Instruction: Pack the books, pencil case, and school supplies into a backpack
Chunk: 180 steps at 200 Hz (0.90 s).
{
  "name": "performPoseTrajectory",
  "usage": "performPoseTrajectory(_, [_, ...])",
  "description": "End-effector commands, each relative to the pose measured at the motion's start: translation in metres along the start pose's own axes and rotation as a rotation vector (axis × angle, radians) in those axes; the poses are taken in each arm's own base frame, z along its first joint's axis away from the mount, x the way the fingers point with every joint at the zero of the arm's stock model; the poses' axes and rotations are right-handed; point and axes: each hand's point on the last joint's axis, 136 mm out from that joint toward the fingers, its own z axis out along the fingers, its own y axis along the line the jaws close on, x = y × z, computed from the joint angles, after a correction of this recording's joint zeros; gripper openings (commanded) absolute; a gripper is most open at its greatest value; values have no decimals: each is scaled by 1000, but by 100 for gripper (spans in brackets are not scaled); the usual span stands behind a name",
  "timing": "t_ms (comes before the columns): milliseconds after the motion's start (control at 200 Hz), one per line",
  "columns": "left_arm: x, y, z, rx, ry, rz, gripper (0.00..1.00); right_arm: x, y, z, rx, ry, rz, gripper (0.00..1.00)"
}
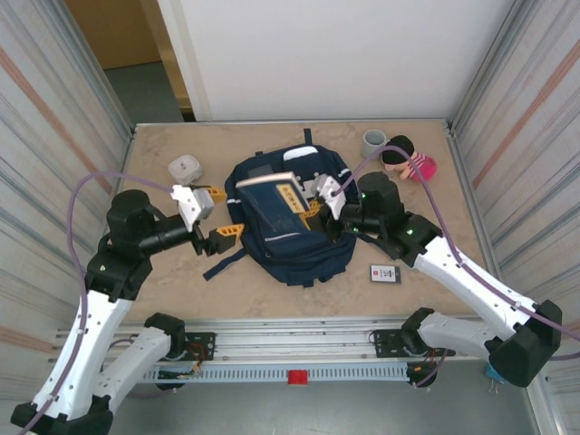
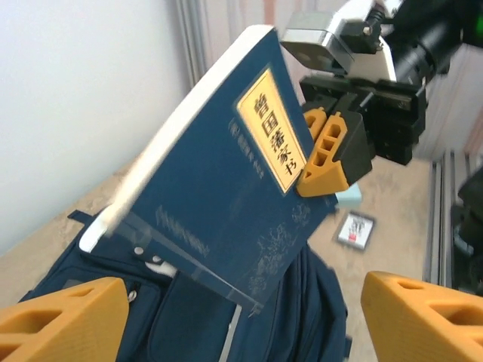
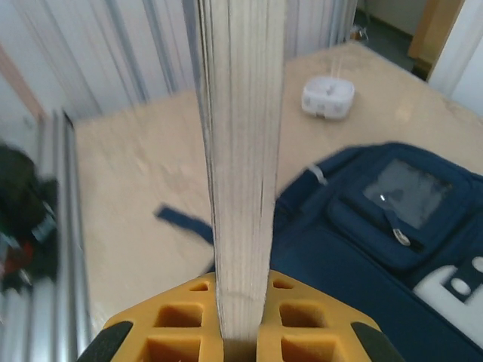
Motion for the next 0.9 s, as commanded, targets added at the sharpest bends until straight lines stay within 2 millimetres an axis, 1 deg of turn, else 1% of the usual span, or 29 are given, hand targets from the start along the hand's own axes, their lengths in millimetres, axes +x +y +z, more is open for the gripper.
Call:
performPoseTrajectory(0, [27,-8,3,39,147,134,83,24,1,0,41,173,-279,0])
performPoseTrajectory(120, [40,-11,14,74,217,149,84,29,12,11,-14,220,-315,0])
performPoseTrajectory(215, [51,-17,25,116,257,163,84,25,21,17,-55,219,-338,0])
performPoseTrajectory(266, [56,-18,31,130,282,166,83,24,24,19,-71,213,-341,0])
performPoseTrajectory(291, [59,-18,33,134,292,167,80,23,25,20,-79,209,-341,0])
performPoseTrajectory(366, [67,-18,40,148,320,155,70,17,29,21,-100,188,-344,0])
performPoseTrajectory(431, [71,-18,43,155,328,146,58,14,32,21,-114,172,-347,1])
performPoseTrajectory(496, [71,-21,46,178,316,142,44,13,32,21,-120,163,-351,3])
performPoseTrajectory(531, [69,-24,46,194,301,145,34,12,32,21,-121,156,-350,4])
performPoseTrajectory(561, [68,-26,47,204,286,145,22,11,31,20,-120,150,-345,5])
performPoseTrajectory(606, [65,-27,48,208,262,141,8,8,30,17,-122,133,-329,9])
performPoseTrajectory(641, [63,-28,49,211,238,139,0,5,27,14,-121,109,-306,19])
performPoseTrajectory(702, [57,-28,49,219,179,117,0,-1,20,6,-114,49,-229,40])
performPoseTrajectory(732, [52,-27,48,224,141,95,0,-3,14,0,-111,9,-179,47])
performPoseTrajectory(832, [31,-23,45,261,-13,-2,0,-8,-5,-24,-100,-142,-4,59])
performPoseTrajectory(867, [24,-20,44,269,-64,-23,0,-3,-11,-28,-101,-175,49,62])
performPoseTrajectory(877, [22,-20,44,272,-76,-31,0,-8,-10,-35,-99,-202,43,62])
performPoseTrajectory(897, [18,-19,44,275,-101,-41,0,-6,-11,-39,-98,-223,65,64])
